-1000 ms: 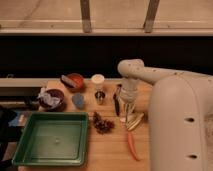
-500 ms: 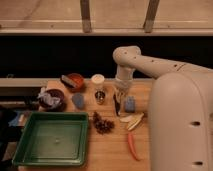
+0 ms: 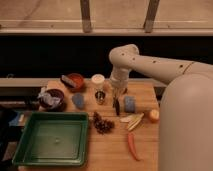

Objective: Place fork in paper cup

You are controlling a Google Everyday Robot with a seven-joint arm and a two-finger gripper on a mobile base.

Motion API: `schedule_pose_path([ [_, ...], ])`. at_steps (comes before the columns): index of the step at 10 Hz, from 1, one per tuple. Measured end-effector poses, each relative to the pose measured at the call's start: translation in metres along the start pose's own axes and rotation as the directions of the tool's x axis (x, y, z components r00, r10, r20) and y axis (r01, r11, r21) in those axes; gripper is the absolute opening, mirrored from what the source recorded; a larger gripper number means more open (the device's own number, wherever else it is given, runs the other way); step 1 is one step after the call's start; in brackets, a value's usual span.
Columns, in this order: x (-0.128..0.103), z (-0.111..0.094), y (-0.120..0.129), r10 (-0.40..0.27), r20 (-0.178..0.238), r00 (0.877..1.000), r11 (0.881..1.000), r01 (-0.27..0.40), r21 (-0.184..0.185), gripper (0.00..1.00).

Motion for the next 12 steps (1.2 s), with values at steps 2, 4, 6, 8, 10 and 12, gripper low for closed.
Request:
schedule_pose_path([
  [2,0.000,0.000,0.000,0.000,-0.001,1.000,1.000,0.000,-0.001,0.00],
  [4,0.000,-0.001,0.000,0.000,0.000,1.000,1.000,0.000,-0.001,0.00],
  [6,0.000,-0.001,0.000,0.000,-0.001,1.000,1.000,0.000,-0.001,0.00],
  [8,-0.004,-0.002,0.000,0.010,0.020,1.000,1.000,-0.010,-0.001,0.00],
  [10,-0.030,-0.007,0.006,0.001,0.079,0.997,1.000,0.000,-0.003,0.00],
  [12,-0.055,-0.013,0.033,-0.044,0.132,0.990,0.999,0.045,-0.004,0.00],
])
